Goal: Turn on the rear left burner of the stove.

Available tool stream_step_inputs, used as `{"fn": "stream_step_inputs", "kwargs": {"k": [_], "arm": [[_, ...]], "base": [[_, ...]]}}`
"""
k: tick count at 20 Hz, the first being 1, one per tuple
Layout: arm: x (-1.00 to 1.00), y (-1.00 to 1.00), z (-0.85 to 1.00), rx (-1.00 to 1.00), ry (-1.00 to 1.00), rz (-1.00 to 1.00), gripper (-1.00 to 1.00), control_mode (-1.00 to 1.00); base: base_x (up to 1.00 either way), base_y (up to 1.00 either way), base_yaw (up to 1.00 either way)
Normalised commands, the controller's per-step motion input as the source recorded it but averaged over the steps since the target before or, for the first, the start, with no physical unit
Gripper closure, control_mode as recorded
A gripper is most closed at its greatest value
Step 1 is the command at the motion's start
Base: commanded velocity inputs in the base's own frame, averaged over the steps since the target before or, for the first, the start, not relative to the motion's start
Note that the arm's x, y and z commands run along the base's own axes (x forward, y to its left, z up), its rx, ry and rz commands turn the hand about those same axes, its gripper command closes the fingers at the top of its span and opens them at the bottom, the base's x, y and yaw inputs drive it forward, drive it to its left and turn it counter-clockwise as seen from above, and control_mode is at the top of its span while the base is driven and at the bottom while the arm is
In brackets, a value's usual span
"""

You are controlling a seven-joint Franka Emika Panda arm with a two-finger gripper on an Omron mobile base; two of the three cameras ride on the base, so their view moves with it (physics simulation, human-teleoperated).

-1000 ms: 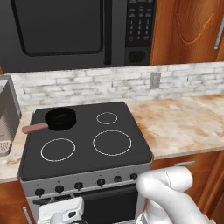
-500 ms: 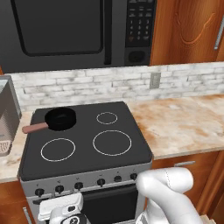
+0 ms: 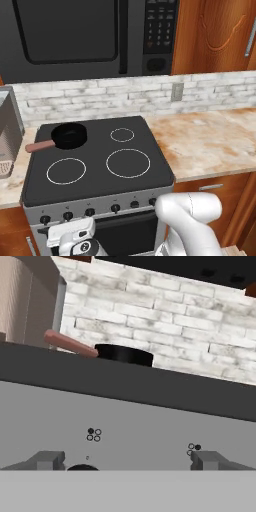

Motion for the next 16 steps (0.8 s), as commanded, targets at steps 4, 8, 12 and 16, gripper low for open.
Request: {"fn": "stream_step_inputs", "kwargs": {"k": [4, 8, 12, 16], "arm": [[0.23, 0.09, -0.27, 0.00, 0.00, 0.00, -1.00, -1.00], [0.23, 0.10, -0.26, 0.00, 0.00, -0.01, -1.00, -1.00], [0.28, 0.20, -0.29, 0.00, 0.00, -0.01, -1.00, -1.00], [0.27, 0.20, -0.34, 0.00, 0.00, -0.01, -1.00, -1.00]], "base": [[0.00, 0.00, 0.00], [0.00, 0.00, 0.00], [0.00, 0.00, 0.00], [0.00, 0.00, 0.00]]}}
